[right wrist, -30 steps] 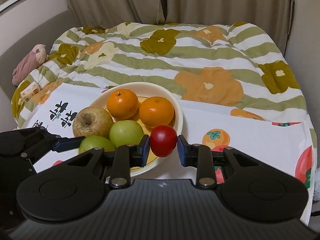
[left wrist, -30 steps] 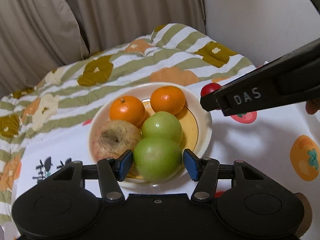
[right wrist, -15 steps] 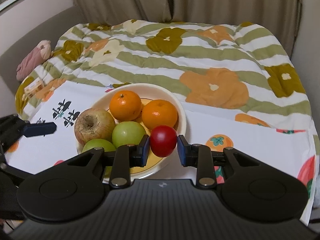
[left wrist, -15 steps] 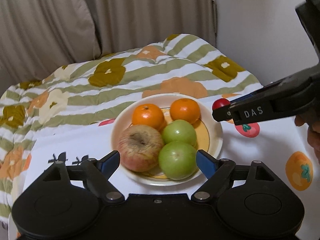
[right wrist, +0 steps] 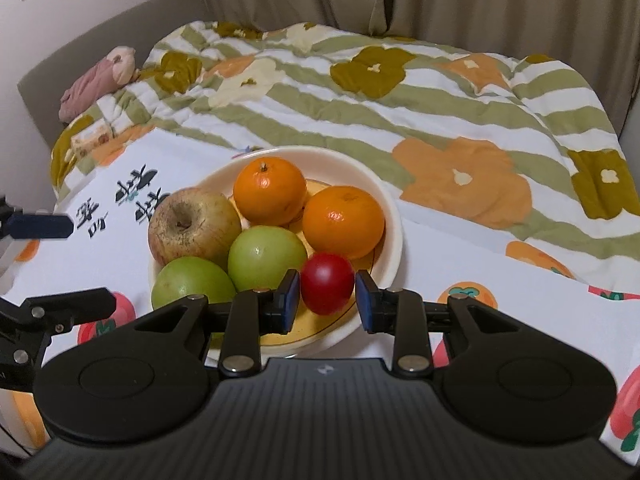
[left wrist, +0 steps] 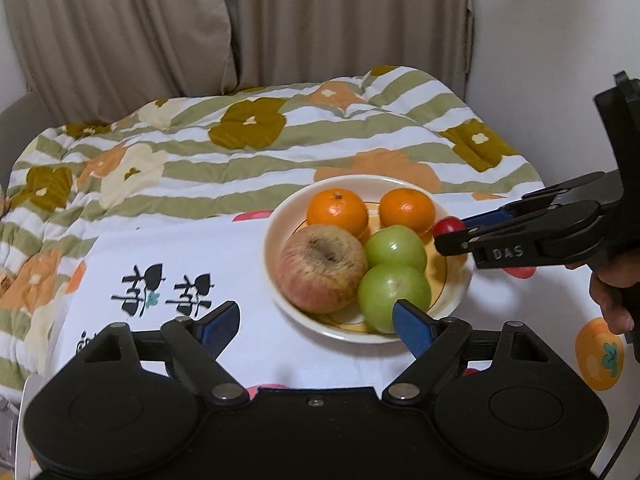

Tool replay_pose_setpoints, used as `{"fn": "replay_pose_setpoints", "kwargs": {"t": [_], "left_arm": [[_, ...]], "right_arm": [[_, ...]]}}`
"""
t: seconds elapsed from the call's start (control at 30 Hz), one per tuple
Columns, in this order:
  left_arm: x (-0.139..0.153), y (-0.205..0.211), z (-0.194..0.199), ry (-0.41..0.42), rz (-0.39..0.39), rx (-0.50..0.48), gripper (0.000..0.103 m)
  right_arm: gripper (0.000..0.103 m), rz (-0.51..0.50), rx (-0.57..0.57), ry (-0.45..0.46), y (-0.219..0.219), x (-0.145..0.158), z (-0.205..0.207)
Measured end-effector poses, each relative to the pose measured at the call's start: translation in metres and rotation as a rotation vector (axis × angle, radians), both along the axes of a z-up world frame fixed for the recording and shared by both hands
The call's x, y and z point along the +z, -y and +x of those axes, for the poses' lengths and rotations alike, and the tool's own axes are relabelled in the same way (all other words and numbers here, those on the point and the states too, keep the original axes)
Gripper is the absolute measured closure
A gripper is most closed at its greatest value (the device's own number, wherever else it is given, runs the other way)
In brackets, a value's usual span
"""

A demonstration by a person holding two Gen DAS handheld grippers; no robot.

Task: Organize fruits
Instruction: 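Carry the green apple and red tomato to the duck bowl and release both, then move both open grippers toward the loose fruits on the cloth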

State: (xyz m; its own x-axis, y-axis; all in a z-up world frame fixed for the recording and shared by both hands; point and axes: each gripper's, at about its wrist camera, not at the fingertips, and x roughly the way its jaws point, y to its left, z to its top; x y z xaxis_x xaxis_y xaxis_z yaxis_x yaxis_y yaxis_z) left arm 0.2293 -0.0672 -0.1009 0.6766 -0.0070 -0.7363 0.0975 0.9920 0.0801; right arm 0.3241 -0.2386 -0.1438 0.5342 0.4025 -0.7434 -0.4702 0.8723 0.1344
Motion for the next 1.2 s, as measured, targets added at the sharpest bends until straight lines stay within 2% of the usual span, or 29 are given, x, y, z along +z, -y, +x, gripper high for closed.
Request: {"fn": "replay_pose_setpoints", "kwargs": {"t": [0.07, 0.1, 0.37, 0.67, 0.97, 1.1, 1.2], "left_arm": [[0.000, -0.003, -0.001, -0.005, -0.011, 0.014, 0.016], [0.000, -0.005, -0.002, -0.007, -0.013, 0.019, 0.016], [0.011, -0.011, -0.013, 0.011, -0.036, 0.046, 0.016], [0.030, -0.019, -0.038, 0.056, -0.054, 0.047, 0.016], [0.055, -0.033, -0.078, 0.114, -0.086, 0.029, 0.016], [0.063, -0.037, -0.096, 0.152, -0.092, 0.016, 0.005], [0.067, -0.038, -0.111, 0.183, -0.096, -0.009, 0.004]], "right_arm": [[0.006, 0.014, -0.011, -0.005, 0.002, 0.001, -0.002], [0.001, 0.021, -0.020, -0.004, 0.003, 0.002, -0.003], [0.000, 0.037, -0.047, -0.017, 0.007, 0.012, -0.023], [0.000, 0.025, -0.072, 0.030, 0.008, 0.041, -0.058], [0.000, 0.022, -0.125, 0.074, 0.005, 0.074, -0.109], [0.000, 0.026, -0.182, 0.096, 0.005, 0.086, -0.133], [0.000, 0.034, -0.221, 0.116, 0.007, 0.094, -0.154]]}}
